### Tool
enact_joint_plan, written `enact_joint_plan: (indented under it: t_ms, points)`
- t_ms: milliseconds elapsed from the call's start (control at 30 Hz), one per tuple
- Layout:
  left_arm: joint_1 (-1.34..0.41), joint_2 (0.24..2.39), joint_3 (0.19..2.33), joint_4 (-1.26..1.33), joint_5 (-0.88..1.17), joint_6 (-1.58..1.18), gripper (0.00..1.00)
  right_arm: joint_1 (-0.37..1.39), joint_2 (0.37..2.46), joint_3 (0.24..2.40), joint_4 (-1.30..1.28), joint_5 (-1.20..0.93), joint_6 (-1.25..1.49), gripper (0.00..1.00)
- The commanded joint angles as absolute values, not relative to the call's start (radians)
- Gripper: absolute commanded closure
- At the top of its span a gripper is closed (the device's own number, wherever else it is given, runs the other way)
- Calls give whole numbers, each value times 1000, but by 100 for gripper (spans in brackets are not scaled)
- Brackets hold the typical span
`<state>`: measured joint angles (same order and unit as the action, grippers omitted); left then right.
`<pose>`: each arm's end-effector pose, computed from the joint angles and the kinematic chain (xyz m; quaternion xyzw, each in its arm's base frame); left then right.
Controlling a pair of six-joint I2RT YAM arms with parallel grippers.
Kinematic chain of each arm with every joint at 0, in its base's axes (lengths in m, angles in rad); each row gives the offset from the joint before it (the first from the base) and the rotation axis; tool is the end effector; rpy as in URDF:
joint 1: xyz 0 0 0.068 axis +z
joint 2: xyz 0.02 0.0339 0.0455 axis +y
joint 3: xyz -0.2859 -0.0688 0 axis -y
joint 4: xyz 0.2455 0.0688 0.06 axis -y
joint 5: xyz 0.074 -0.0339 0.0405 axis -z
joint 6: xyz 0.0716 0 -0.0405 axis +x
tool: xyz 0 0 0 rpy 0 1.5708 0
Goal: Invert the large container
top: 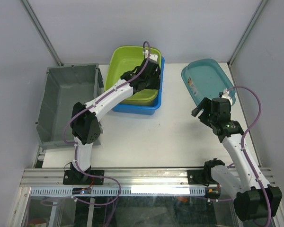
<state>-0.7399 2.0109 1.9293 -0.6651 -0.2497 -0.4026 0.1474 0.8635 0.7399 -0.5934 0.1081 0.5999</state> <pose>0.3787 -0.3218 0.3146 0.1034 0.9046 -0.1189 0.3960 0.1937 0.0210 0.2647 0.2257 0.8807 0.1051 0.4029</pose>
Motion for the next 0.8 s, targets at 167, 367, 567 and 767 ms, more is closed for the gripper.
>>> enact_joint_plan:
  t_ms: [167,367,567,767]
  points:
    - [-745,2023,1982,-626,-183,-379,53,151,847,744,-576,112,597,19]
    - [-745,2031,1982,-626,-168,-379,60,150,843,744,-580,110,598,19]
    - [-747,2011,1993,-627,-151,-377,85,150,833,744,-588,112,598,19]
    - [-755,1916,2018,-639,-125,-345,100,151,829,743,-592,111,601,20]
